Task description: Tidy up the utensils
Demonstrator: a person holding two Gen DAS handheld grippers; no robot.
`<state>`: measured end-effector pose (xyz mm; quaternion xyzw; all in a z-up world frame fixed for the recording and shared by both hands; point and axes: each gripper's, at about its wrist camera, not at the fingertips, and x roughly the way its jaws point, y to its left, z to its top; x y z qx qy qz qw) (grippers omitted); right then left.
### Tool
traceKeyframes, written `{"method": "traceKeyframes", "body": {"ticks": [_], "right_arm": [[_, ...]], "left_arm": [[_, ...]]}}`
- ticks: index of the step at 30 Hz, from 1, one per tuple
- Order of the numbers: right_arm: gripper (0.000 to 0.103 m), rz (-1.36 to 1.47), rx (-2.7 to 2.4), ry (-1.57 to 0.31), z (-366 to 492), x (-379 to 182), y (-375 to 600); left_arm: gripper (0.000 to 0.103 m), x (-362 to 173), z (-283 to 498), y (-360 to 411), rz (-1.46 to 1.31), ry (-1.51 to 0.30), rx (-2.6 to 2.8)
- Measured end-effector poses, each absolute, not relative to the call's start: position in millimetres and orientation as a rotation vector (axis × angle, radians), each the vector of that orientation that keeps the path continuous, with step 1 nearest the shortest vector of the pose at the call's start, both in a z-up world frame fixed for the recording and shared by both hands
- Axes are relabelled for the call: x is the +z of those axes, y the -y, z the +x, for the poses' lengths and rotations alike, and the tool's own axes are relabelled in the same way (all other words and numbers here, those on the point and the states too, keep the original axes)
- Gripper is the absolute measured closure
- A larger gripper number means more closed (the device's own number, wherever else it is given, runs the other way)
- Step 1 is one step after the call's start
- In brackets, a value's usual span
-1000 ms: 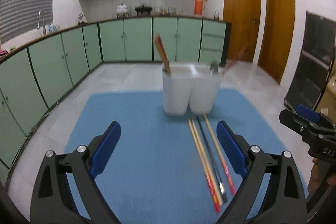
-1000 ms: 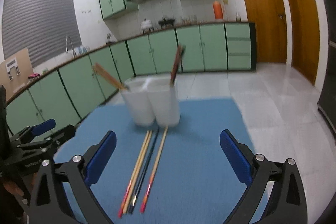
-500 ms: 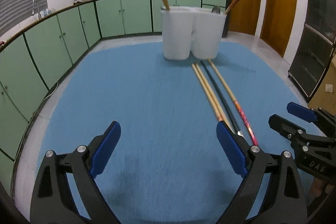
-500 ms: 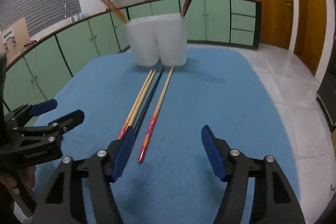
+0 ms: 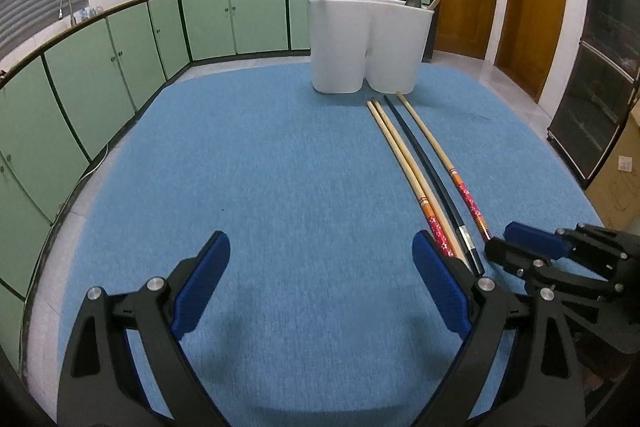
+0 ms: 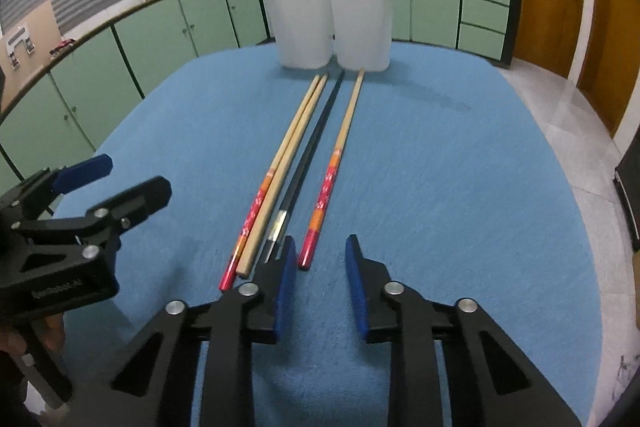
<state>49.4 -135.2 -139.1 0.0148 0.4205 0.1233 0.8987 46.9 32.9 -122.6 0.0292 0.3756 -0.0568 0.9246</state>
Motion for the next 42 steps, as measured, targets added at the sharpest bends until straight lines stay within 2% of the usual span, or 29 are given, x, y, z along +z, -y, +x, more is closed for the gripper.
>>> {"method": "traceKeyframes", "body": {"ticks": [5, 9, 20, 23, 31, 32, 37, 42], "right_arm": [[0.084, 0.026, 0.234, -0.873, 50.0, -139.6, 134.4], [0.096, 0.028, 0.210, -0.877, 51.5, -139.2, 135.0], [0.097, 0.088, 0.157, -0.874, 39.0, -139.4, 164.8], [0.097, 0.099, 0.153, -0.871, 35.4, -139.4, 169.9], [0.097, 0.120, 0.151, -0.865, 31.9, -139.8, 175.4], [0.097, 0.122, 0.151, -0.864, 32.0, -139.9, 175.4], [0.097, 0.123, 0.151, -0.863, 31.5, -140.3, 175.3], [0.097, 0.122, 0.151, -0.863, 31.5, -140.4, 175.9]], "left_arm": [[0.013, -123.6, 47.7, -32.1, 0.052, -0.775, -0.118], [0.013, -125.0, 47.0, -27.1, 0.057, -0.778, -0.130], [0.014, -128.5, 36.1, -1.7, 0.052, -0.803, -0.217], [0.021, -132.8, 34.2, 7.2, 0.061, -0.827, -0.242], [0.031, -150.0, 37.2, 18.0, 0.076, -0.896, -0.257], [0.033, -150.3, 37.5, 17.9, 0.075, -0.894, -0.254], [0.059, -149.6, 38.0, 11.8, 0.062, -0.891, -0.243], [0.094, -149.1, 40.4, -1.5, 0.028, -0.892, -0.219]]}}
